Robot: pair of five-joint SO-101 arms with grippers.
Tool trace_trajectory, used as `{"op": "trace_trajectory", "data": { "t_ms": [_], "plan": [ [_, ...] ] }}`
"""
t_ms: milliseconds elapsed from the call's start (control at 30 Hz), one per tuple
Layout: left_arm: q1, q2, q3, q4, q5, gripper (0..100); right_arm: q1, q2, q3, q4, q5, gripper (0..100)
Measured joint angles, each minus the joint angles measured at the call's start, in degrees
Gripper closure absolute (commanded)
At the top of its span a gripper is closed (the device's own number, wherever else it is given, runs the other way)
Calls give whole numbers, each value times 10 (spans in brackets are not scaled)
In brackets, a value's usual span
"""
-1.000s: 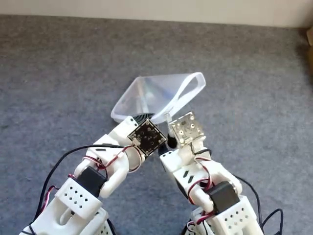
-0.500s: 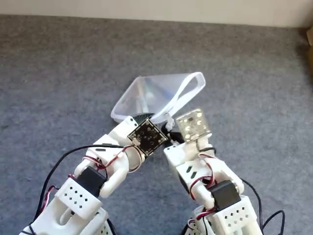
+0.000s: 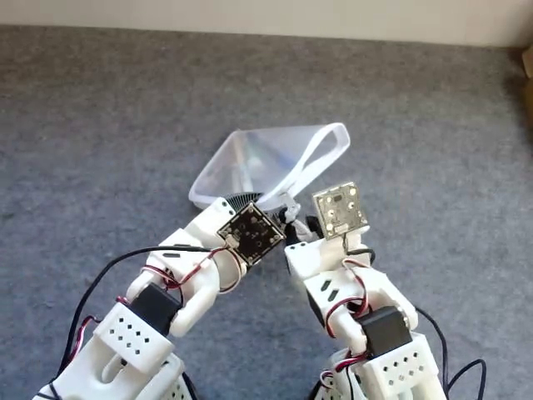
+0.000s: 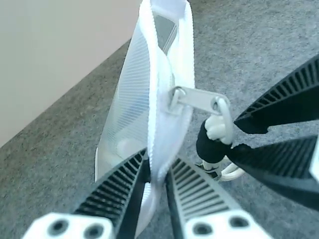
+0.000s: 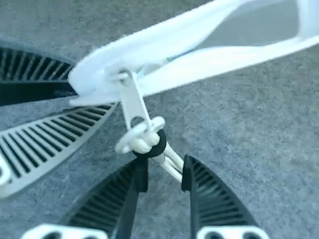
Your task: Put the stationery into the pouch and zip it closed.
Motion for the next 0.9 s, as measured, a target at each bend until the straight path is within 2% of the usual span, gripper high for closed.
{"op": "trace_trajectory", "data": {
  "t_ms": [233, 500, 733, 900],
  "plan": [
    [0, 0, 0, 0, 0, 995, -21, 0, 0, 0, 0, 889],
    [0, 0, 0, 0, 0, 995, -22, 0, 0, 0, 5, 992],
    [0, 0, 0, 0, 0, 991, -10, -23, 1, 0, 38, 994],
    [0, 0, 0, 0, 0, 891, 11, -146, 5, 0, 67, 994]
  ]
}}
